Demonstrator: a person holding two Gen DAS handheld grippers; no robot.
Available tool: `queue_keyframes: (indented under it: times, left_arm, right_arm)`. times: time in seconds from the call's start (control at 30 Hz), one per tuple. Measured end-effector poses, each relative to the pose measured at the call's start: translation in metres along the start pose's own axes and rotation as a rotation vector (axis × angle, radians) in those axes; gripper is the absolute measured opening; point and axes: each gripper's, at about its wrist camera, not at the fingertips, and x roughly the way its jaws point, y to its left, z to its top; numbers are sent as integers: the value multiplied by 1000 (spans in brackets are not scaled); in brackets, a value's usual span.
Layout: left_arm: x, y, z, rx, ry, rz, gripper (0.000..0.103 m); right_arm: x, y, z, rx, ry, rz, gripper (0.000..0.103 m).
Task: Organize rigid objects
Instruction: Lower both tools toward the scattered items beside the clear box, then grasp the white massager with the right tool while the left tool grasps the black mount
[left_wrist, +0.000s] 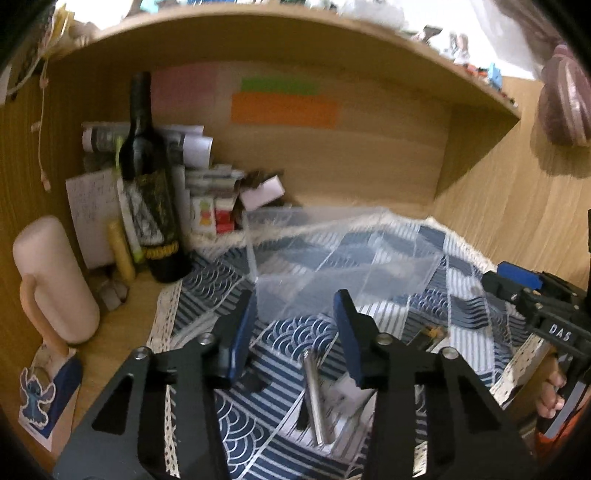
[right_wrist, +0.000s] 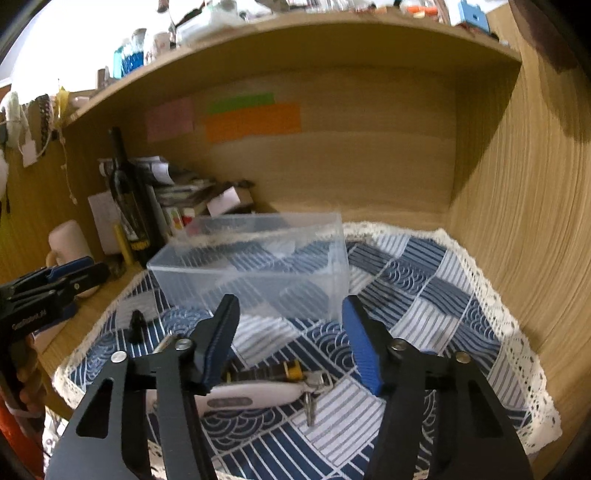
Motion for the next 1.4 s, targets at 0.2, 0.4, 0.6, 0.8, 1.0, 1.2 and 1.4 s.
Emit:
queue_keyframes:
  times: [0.2, 0.4, 0.6, 0.8, 1.0, 1.2, 1.4]
  left_arm:
    - [8, 8, -14, -7, 59, 11, 43]
    - [9, 18, -27, -15, 99, 36, 58]
    - [7, 35, -37, -34, 121, 111, 90]
    - [10, 44, -41, -68, 154, 118, 95]
    - [-8, 15, -14, -11, 19, 56, 102]
    - [4, -9, -8, 75, 13, 57, 103]
    - [20, 11, -32, 87, 127, 113, 103]
  right_arm:
    - [17, 10, -10, -2, 69, 52, 50]
    - [33, 42, -18, -55, 109, 135, 59]
    - [45, 69, -26, -95, 134, 177, 85]
    - [52, 87, -35, -142, 165, 177, 91]
    - [25, 63, -14, -95, 47, 119, 91]
    - [11, 47, -10, -67, 36, 101, 103]
    - [46, 69, -37, -114, 178, 138, 103]
